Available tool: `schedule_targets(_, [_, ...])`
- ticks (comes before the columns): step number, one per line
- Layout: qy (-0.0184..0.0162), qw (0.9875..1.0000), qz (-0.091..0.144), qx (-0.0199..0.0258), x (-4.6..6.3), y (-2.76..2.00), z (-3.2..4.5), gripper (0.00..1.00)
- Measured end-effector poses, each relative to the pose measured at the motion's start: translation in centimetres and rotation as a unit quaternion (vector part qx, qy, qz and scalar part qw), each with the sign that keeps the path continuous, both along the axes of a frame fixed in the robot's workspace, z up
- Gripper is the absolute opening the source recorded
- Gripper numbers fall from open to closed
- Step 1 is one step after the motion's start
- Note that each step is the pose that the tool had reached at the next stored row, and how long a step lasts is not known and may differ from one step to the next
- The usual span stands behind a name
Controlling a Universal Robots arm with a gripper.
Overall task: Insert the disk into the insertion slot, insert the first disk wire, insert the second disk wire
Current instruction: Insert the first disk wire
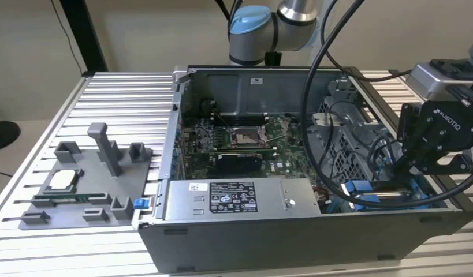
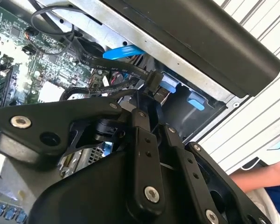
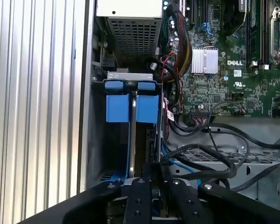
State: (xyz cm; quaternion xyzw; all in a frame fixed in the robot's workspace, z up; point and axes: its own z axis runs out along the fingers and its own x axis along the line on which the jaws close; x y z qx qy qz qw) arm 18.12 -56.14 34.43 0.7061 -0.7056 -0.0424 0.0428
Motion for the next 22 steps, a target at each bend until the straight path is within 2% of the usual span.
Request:
schedule_targets(8, [-0.0043,1.0000,0.000,0.0000,-0.08,-0.12,-0.21,0.00])
schedule_targets(22, [-0.0061,1.0000,0.000,-0.0003,-0.32,-0.19,-0.67,0.00])
